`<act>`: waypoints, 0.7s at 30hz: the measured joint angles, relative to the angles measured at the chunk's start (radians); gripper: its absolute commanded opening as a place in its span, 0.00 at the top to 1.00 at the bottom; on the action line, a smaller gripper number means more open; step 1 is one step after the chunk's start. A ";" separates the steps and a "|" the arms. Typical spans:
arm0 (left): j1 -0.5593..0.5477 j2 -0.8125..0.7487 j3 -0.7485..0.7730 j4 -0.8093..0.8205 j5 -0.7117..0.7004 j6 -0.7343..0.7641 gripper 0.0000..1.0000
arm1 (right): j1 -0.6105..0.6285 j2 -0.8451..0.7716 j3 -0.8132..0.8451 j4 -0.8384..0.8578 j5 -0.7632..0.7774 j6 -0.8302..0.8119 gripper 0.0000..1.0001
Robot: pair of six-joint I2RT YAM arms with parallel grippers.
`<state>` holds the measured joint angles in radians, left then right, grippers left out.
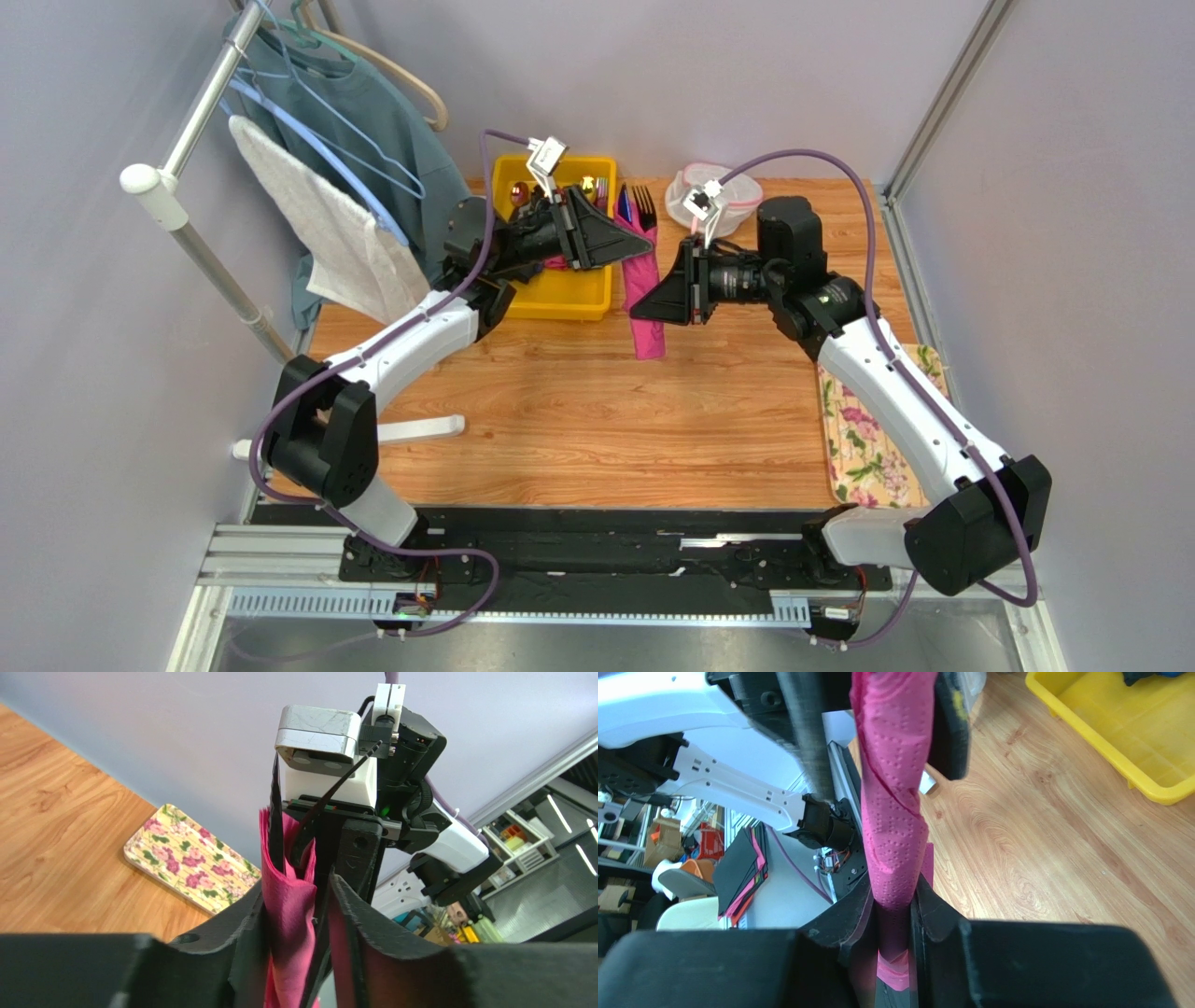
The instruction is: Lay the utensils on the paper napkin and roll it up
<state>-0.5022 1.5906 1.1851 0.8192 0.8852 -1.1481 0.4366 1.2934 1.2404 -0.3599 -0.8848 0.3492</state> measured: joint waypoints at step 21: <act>0.014 -0.036 -0.059 -0.037 -0.031 0.025 0.43 | -0.010 -0.005 0.051 0.086 0.068 0.075 1.00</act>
<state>-0.4885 1.5543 1.1263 0.7822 0.8543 -1.1233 0.4267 1.2884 1.2919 -0.2737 -0.8169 0.4240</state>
